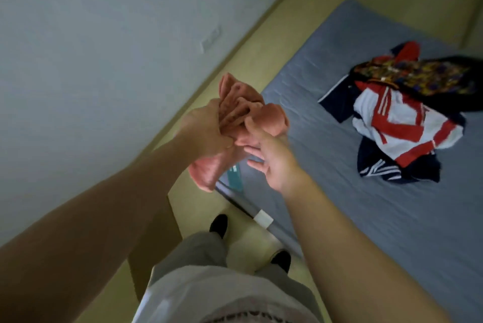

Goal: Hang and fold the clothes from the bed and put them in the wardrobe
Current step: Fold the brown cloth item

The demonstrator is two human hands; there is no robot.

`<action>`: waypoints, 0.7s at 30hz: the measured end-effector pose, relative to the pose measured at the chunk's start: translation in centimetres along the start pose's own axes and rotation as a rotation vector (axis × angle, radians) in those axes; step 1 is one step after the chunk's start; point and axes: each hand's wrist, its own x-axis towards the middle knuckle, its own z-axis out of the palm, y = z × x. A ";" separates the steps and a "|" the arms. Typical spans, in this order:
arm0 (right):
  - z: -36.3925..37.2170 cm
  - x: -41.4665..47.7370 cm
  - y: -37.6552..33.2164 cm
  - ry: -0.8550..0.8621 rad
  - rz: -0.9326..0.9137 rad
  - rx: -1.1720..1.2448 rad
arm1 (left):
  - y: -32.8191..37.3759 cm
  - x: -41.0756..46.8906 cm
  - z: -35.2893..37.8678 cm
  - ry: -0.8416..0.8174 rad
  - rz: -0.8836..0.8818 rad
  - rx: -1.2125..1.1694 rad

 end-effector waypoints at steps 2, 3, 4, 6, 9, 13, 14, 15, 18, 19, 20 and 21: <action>2.8 -0.8 -1.6 0.053 -0.244 -0.190 | -1.5 -0.5 -4.4 0.041 0.037 0.021; 4.2 -0.9 -2.4 0.074 -0.356 -0.274 | -2.4 -0.4 -6.3 0.049 0.050 0.027; 5.5 -0.9 -3.3 0.118 -0.433 -0.408 | -3.5 0.0 -8.2 0.048 0.069 0.047; 7.9 -0.3 -5.3 0.301 -0.559 -0.824 | -5.8 1.1 -11.3 0.027 0.148 0.126; 12.7 1.9 -7.8 0.412 -0.868 -1.350 | -9.1 3.8 -15.8 -0.027 0.327 0.276; 20.2 6.2 -10.2 0.215 -0.853 -1.632 | -13.8 7.7 -21.1 -0.106 0.536 0.434; 21.6 7.2 -10.9 0.184 -0.797 -1.670 | -15.0 8.6 -22.2 -0.118 0.569 0.466; 22.9 8.1 -11.5 0.146 -0.754 -1.696 | -16.1 9.4 -23.3 -0.128 0.595 0.499; 26.2 10.0 -13.3 0.024 -0.709 -1.738 | -18.6 11.9 -25.8 -0.158 0.676 0.599; 27.0 10.6 -13.7 0.006 -0.695 -1.755 | -19.3 12.8 -26.3 -0.171 0.698 0.616; 27.7 11.3 -14.3 0.008 -0.688 -1.766 | -19.9 13.6 -26.6 -0.179 0.714 0.622; 28.2 12.0 -14.8 0.027 -0.689 -1.767 | -20.4 14.6 -26.9 -0.186 0.721 0.617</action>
